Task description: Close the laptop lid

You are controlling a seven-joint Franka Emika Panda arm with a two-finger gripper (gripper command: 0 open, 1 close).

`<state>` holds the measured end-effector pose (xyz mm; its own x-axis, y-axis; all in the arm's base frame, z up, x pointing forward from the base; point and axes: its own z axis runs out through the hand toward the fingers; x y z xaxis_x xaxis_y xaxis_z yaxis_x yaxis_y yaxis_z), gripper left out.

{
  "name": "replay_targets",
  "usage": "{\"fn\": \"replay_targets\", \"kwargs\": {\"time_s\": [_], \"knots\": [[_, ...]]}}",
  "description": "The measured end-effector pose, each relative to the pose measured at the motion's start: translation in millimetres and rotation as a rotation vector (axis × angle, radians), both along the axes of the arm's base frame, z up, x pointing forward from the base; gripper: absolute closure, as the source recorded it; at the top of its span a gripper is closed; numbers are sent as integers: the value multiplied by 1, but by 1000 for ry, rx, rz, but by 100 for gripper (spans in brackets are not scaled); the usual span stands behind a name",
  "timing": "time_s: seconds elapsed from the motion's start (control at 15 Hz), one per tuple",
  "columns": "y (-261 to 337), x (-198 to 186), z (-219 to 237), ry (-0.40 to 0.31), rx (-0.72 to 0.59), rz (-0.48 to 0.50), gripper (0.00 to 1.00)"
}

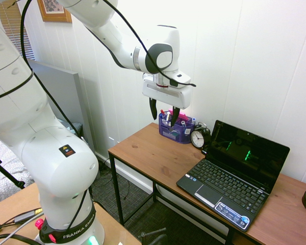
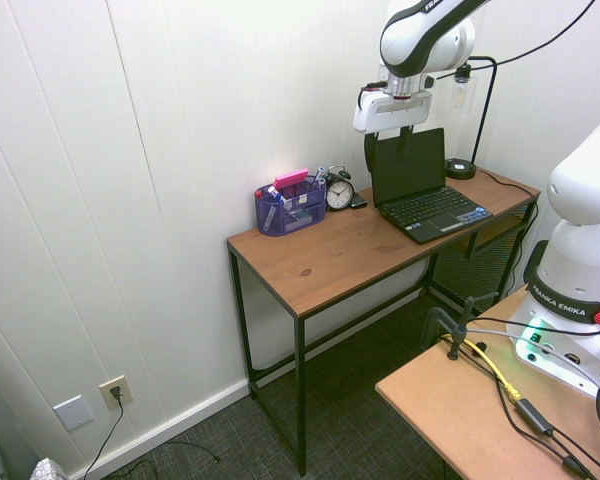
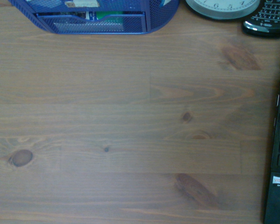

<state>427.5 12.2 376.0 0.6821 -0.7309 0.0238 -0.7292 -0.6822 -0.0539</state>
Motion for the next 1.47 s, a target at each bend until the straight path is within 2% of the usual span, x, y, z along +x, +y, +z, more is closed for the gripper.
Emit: {"fn": "replay_targets", "kwargs": {"time_s": [0.2, 0.47, 0.67, 1.07, 1.27, 1.33, 1.47], "knots": [[3, 0, 1, 1, -13, -13, 0], [-12, 19, 28, -61, -36, -46, 0], [-47, 50, 50, -122, -94, -90, 0], [-119, 128, 61, -217, -150, -171, 0], [-160, 152, 54, -229, -156, -219, 0], [-170, 158, 51, -228, -151, -229, 100], [-189, 167, 48, -225, -135, -251, 100]]}}
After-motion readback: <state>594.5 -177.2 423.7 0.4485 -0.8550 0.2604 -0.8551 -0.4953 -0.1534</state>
